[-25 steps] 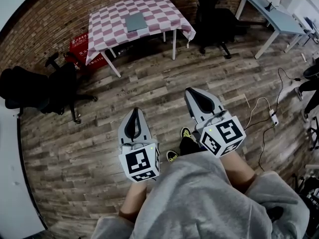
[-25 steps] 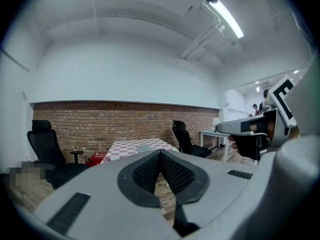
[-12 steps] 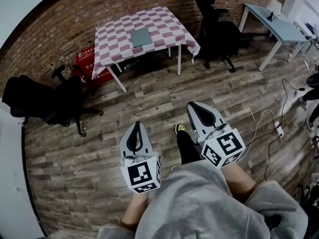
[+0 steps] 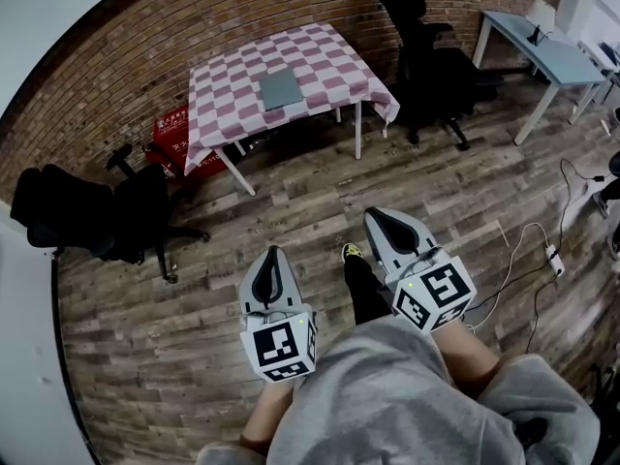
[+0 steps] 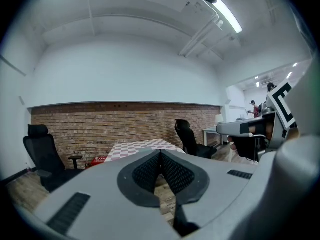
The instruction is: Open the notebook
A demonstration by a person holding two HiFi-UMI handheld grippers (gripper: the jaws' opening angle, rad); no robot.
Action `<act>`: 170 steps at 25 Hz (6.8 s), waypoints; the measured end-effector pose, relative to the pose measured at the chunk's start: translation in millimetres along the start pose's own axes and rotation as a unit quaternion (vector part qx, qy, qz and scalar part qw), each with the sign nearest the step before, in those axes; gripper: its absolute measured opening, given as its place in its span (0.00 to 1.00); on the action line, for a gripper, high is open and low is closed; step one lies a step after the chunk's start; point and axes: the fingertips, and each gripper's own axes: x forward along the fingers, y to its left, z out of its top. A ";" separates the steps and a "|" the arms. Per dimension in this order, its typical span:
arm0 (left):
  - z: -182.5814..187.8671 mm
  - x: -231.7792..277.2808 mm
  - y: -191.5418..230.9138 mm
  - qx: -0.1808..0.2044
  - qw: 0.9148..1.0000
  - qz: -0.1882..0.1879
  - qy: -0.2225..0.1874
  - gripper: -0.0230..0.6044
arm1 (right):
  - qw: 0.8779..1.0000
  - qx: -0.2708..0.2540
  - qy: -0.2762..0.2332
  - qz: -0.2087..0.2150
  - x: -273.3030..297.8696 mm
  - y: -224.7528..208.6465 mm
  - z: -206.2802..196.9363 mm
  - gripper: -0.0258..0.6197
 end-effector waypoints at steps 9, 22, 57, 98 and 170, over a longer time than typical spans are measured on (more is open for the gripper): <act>10.3 90.3 12.1 0.003 1.000 -0.008 0.006 0.05 | 1.000 0.011 0.015 0.000 77.1 -59.1 -2.9 0.08; -12.0 208.7 35.1 -0.003 0.998 -0.014 0.059 0.05 | 0.998 0.015 0.050 -0.016 178.9 -137.8 -24.4 0.08; 49.9 444.7 86.8 0.011 0.996 0.006 0.085 0.05 | 0.997 0.047 0.064 0.023 389.6 -265.3 17.0 0.08; -140.8 662.3 74.8 0.187 0.889 -0.294 0.298 0.49 | 0.980 0.088 0.167 -0.069 526.1 -333.7 -91.6 0.08; -103.5 625.3 273.2 -0.178 0.966 0.059 0.176 0.06 | 0.983 0.080 0.167 -0.013 530.4 -296.4 -98.4 0.08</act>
